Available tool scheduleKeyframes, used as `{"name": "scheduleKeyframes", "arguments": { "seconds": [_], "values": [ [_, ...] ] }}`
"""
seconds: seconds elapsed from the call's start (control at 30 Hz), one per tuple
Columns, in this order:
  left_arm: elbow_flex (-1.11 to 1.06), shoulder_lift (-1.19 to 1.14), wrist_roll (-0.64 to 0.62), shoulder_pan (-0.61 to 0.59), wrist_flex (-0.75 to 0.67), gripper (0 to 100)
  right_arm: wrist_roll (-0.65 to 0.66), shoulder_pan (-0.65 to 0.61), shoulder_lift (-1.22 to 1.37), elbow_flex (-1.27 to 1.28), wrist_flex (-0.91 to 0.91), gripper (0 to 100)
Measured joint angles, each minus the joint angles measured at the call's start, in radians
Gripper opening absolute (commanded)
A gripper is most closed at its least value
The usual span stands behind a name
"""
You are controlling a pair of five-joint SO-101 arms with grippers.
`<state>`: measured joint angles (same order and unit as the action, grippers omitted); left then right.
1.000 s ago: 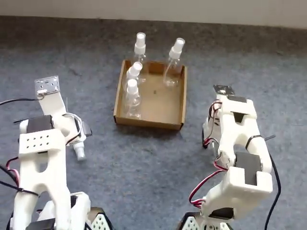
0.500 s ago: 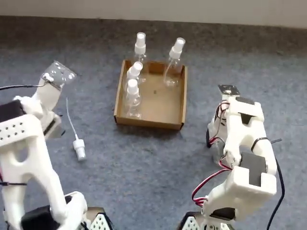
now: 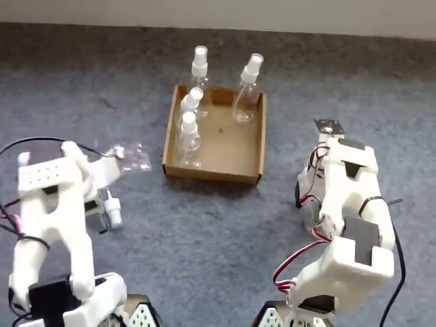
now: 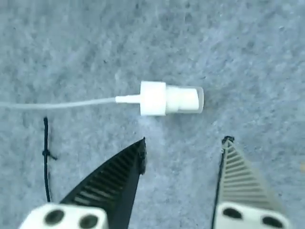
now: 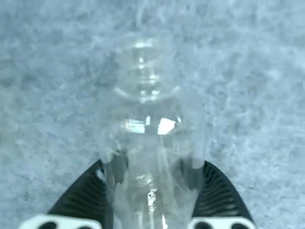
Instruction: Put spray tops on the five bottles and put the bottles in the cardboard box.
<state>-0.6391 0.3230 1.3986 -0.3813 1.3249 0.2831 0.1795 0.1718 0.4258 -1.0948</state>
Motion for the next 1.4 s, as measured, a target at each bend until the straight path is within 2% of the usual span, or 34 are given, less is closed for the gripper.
{"name": "scheduleKeyframes", "arguments": {
  "seconds": [0.27, 0.4, 0.57, 0.67, 0.77, 1.0, 1.27, 1.4],
  "values": [
    [-0.203, 0.002, 0.0, 0.077, -0.319, 23, 0.0, 0.0, 0.0, 0.0, 0.0, 9.4],
    [-0.258, 0.006, 0.0, 0.089, -0.356, 23, 0.0, 0.0, 0.002, 0.0, 0.0, 9.4],
    [-0.262, 0.008, -0.006, 0.126, -0.367, 14, 0.0, 0.0, 0.002, 0.0, 0.0, 9.4],
    [-0.264, 0.008, -0.051, 0.16, -0.365, 14, 0.0, 0.0, 0.002, 0.002, 0.003, 9.4],
    [-0.264, 0.008, -0.195, 0.189, -0.365, 14, 0.0, 0.0, 0.002, 0.002, 0.003, 9.4],
    [-0.209, 0.008, -0.637, 0.206, -0.35, 14, 0.0, 0.0, 0.002, 0.002, 0.003, 9.4],
    [-0.014, 0.008, -1.135, 0.226, -0.115, 15, 0.0, 0.0, 0.002, 0.002, 0.003, 9.4],
    [0.014, 0.008, -1.261, 0.229, -0.055, 25, 0.0, 0.0, 0.002, 0.002, 0.003, 9.4]
  ]
}}
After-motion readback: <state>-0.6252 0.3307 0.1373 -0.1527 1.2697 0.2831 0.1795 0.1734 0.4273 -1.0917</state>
